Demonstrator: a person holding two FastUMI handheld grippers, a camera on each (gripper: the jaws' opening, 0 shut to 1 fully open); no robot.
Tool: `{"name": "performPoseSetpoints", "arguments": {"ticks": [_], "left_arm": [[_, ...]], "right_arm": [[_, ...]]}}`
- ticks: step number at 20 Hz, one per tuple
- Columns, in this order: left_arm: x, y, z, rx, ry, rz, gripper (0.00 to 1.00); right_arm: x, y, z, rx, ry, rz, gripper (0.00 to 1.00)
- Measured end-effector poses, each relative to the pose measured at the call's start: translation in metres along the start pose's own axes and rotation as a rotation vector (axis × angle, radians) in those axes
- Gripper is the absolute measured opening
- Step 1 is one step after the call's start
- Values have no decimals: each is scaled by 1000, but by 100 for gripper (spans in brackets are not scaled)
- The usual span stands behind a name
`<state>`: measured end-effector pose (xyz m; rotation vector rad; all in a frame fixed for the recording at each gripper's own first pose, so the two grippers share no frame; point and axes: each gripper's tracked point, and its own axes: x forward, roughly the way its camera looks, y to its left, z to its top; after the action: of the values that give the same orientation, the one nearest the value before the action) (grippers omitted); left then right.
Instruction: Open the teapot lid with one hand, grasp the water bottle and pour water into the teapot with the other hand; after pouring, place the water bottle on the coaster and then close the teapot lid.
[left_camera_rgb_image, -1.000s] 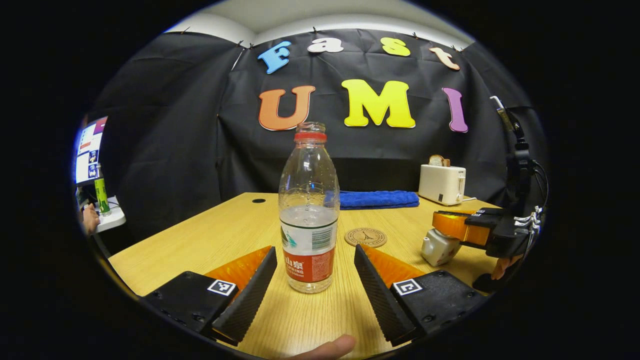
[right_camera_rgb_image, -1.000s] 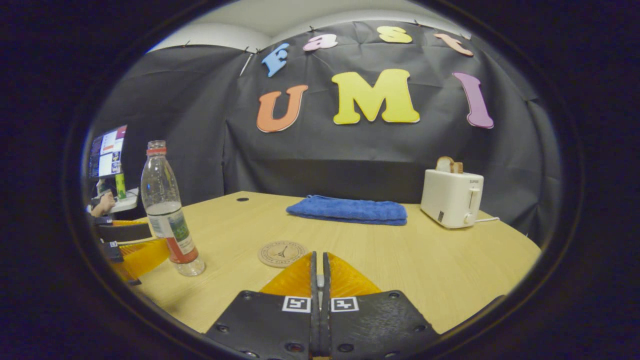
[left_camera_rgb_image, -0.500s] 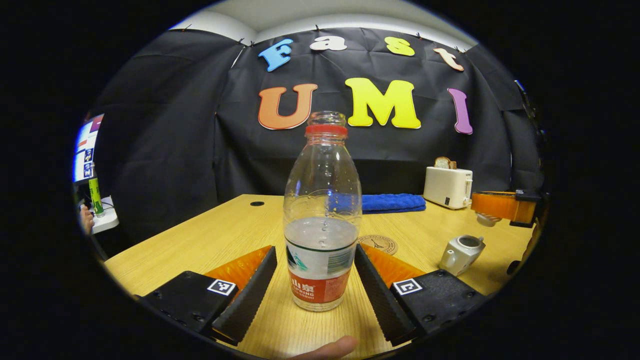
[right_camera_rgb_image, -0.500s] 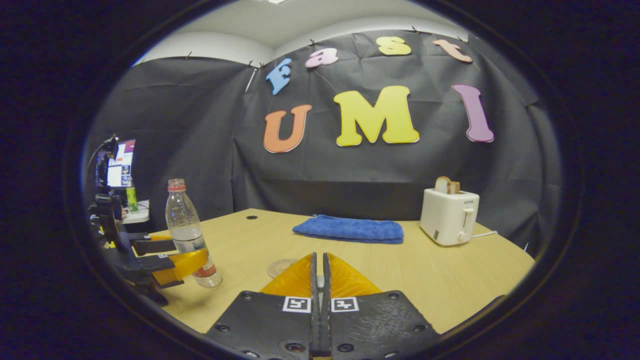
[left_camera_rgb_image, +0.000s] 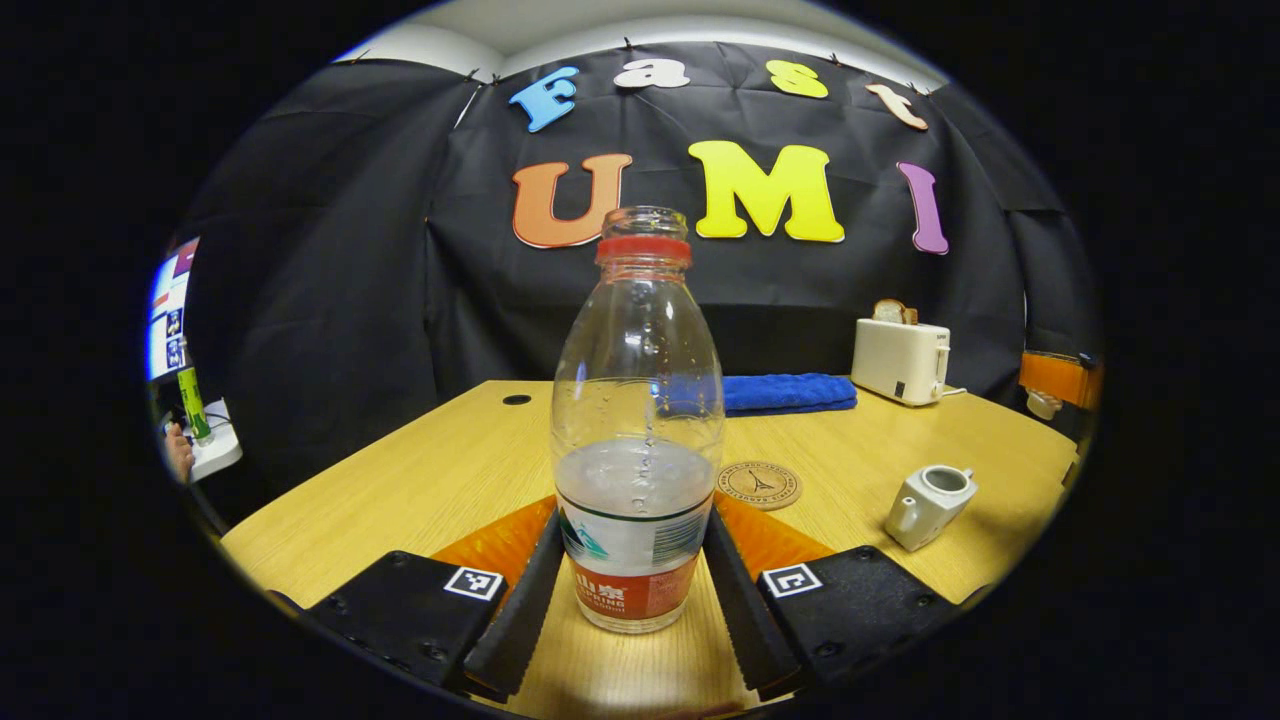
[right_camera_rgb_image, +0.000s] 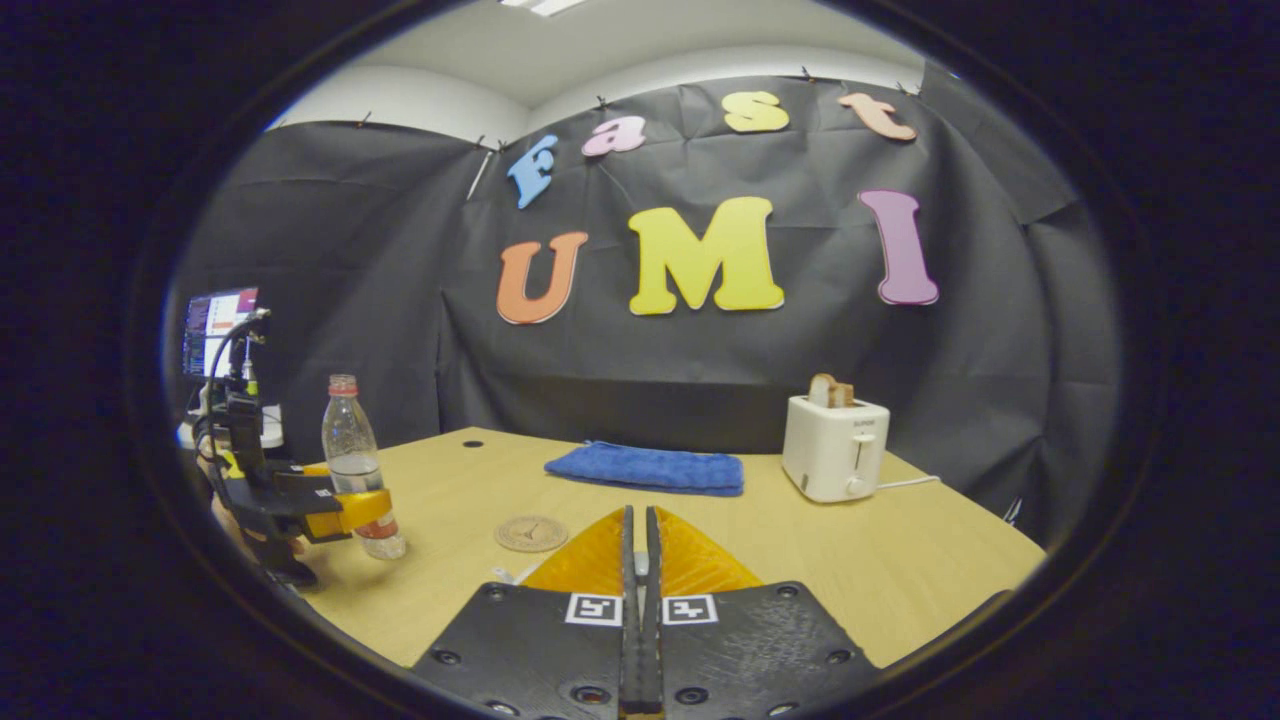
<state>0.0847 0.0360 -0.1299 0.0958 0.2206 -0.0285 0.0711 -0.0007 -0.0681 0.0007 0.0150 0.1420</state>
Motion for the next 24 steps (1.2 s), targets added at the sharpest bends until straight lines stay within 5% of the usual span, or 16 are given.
{"name": "performPoseSetpoints", "arguments": {"ticks": [6,15,24], "left_arm": [[-6,-17,14,246,28,41,78],[-1,-41,18,745,113,41,77],[-2,-60,23,1185,181,79,77]], "right_arm": [[-22,-39,-11,26,24,-46,0],[-37,-98,-31,59,44,-132,0],[-45,-110,-36,54,19,-153,0]]}}
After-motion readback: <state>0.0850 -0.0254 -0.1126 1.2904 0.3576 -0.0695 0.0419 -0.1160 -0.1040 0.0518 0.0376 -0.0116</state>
